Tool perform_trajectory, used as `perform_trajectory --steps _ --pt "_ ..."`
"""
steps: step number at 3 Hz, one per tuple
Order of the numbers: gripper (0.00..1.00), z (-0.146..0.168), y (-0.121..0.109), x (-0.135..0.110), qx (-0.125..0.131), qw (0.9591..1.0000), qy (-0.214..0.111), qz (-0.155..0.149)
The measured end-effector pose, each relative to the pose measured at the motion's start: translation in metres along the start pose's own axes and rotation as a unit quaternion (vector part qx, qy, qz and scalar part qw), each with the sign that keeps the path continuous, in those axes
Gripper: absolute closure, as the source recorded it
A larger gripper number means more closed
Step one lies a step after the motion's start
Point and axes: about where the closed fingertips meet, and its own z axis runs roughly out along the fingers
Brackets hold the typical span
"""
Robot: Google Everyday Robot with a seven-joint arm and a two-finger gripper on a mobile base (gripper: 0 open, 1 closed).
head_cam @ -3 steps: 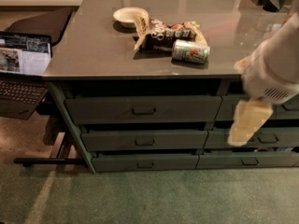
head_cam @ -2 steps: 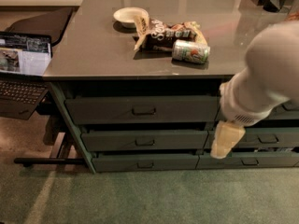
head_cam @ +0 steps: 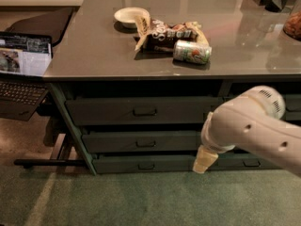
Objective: Open bottom drawer
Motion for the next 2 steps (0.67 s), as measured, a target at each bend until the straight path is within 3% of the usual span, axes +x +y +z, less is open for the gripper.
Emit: perform_trajectory --steps 2 --pt "0.00 0.088 0.031 0.007 0.006 0.9984 -0.033 0.045"
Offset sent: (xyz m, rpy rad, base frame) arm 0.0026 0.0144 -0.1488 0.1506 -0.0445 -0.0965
